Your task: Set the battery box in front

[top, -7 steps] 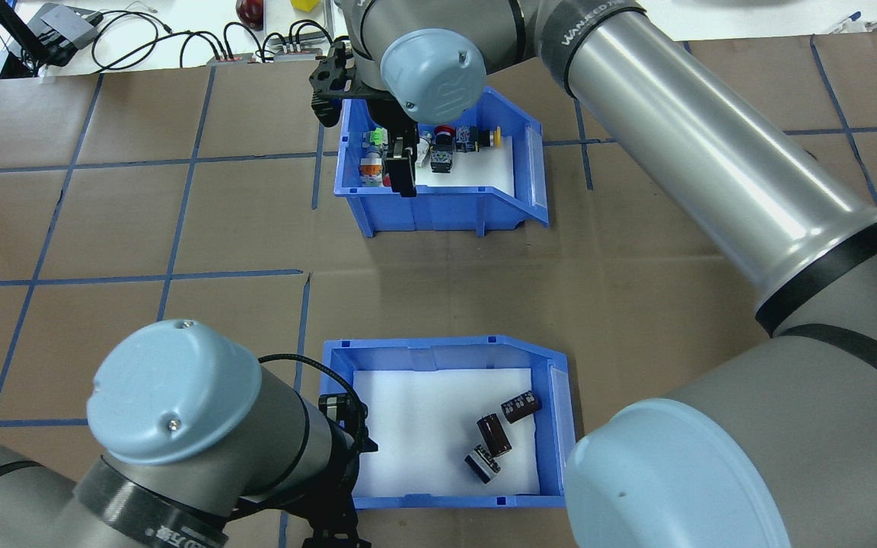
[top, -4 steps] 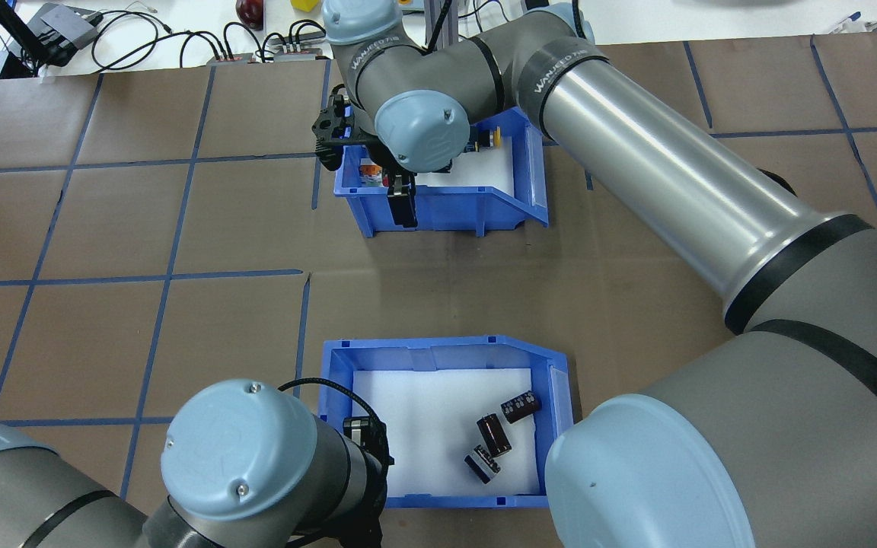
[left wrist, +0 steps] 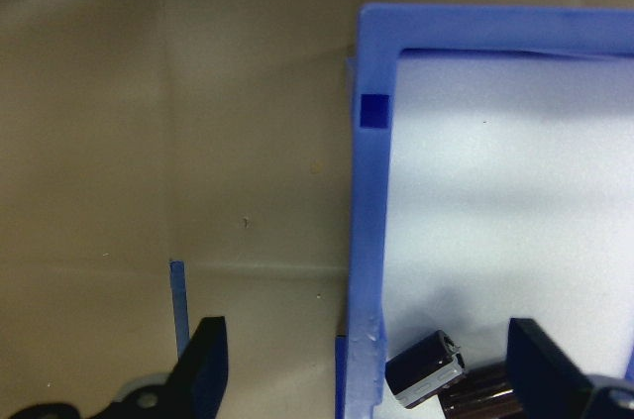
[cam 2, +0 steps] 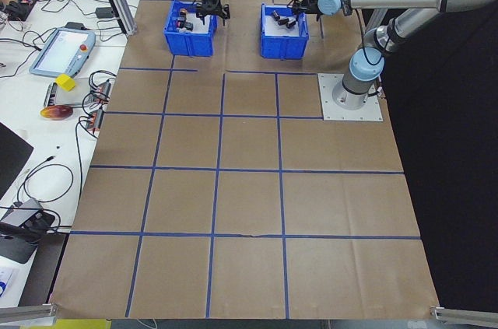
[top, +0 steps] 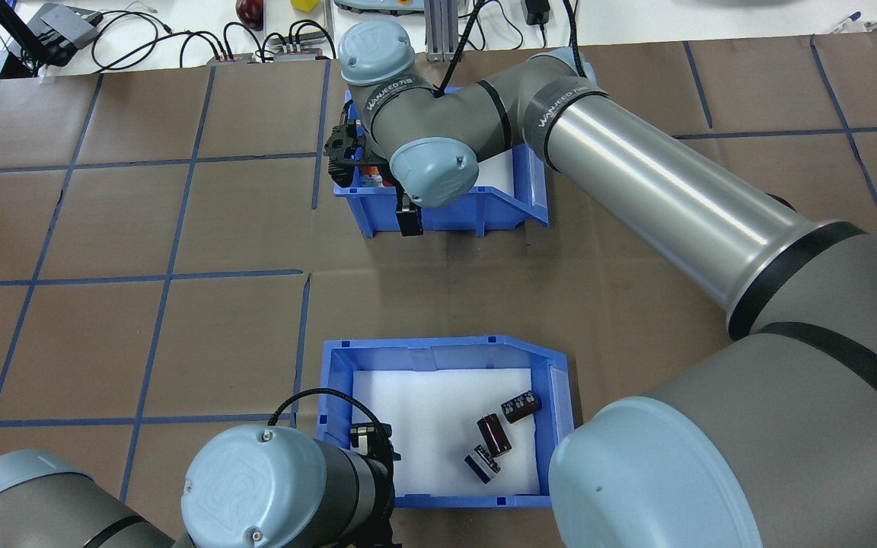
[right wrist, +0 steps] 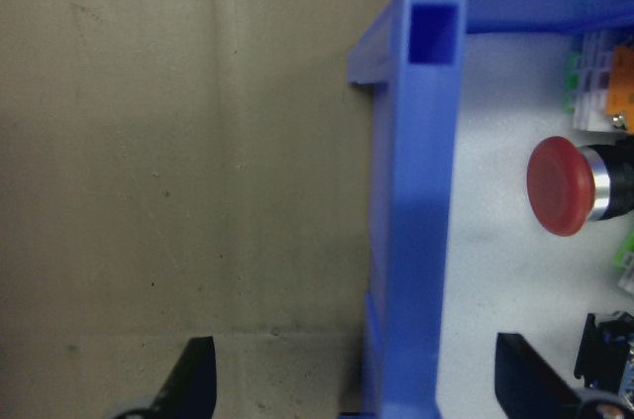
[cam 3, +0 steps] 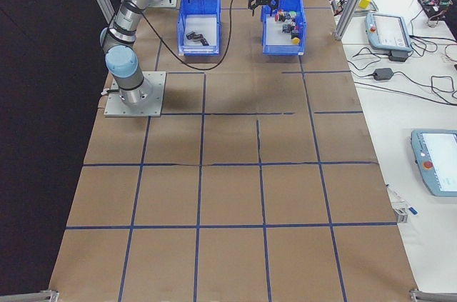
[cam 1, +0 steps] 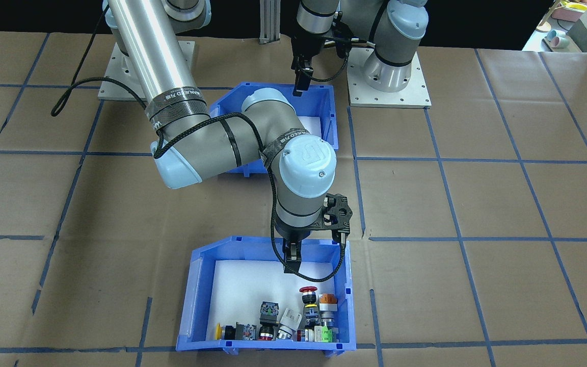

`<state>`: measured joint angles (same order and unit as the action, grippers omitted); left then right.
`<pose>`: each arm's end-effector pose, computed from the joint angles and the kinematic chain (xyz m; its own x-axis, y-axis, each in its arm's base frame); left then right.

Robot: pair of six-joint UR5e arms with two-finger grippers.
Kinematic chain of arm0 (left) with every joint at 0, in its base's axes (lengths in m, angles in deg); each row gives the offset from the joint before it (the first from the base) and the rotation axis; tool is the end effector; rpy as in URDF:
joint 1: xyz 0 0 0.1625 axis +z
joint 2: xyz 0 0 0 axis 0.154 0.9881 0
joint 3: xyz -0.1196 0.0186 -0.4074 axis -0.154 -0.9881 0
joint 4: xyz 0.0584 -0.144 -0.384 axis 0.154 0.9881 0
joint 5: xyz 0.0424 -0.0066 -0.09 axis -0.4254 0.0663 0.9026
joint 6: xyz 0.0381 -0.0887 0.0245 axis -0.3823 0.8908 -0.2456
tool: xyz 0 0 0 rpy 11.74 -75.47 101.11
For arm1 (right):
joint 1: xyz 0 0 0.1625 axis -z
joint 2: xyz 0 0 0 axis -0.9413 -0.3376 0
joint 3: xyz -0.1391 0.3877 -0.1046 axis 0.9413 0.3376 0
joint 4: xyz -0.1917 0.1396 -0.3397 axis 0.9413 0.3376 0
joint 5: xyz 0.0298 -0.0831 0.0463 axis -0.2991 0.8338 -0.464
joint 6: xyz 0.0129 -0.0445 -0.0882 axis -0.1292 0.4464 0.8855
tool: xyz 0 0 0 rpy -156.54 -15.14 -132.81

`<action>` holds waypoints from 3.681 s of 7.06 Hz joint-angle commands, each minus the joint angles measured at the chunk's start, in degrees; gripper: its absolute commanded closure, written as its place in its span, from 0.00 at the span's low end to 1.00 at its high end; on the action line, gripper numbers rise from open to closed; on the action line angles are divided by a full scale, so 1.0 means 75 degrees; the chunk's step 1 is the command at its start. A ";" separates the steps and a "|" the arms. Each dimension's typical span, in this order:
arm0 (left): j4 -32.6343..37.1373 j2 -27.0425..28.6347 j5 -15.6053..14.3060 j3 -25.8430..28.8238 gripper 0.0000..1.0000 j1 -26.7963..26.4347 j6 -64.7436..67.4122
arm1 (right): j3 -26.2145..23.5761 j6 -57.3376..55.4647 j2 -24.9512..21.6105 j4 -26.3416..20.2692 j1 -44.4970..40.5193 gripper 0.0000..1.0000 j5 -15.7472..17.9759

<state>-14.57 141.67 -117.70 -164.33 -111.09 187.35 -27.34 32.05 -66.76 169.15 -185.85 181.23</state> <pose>-0.2791 -0.1927 0.3045 0.0269 -0.9996 -0.0044 -0.9895 -0.0273 0.1420 0.4297 -0.6005 0.2639 -0.0232 -0.9990 0.0372 -0.9990 0.0246 0.0378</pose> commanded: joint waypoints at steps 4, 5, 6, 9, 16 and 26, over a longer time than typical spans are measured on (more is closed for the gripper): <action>-0.0818 0.1086 -0.0147 -0.0017 0.09 -0.0425 0.0616 | 0.0067 -0.0043 -0.0157 0.0050 0.0001 0.90 0.0222; -0.0841 0.1250 -0.0159 -0.0017 0.17 -0.0437 0.0640 | 0.0114 -0.0043 -0.0343 0.0039 0.0013 0.91 0.0327; -0.0876 0.1344 -0.0148 -0.0017 0.30 -0.0460 0.0814 | 0.0149 -0.0031 -0.0565 -0.0031 0.0164 0.92 0.0432; -0.0900 0.1345 -0.0042 -0.0075 0.96 -0.0484 0.0898 | 0.0009 0.0097 -0.1093 -0.0474 0.1074 0.92 0.0445; -0.0118 0.0373 -0.0323 0.0649 1.00 0.0809 -0.0481 | -0.2471 0.3784 -0.3470 -0.0840 0.4076 0.92 0.0364; -0.0208 0.5207 0.1177 0.5311 1.00 0.2753 -0.2559 | -0.4913 0.5641 -0.5161 -0.0254 0.5380 0.91 -0.0106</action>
<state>-15.95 175.89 -110.01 -129.11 -88.54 167.92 -63.78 74.39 -105.31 167.21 -145.55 180.44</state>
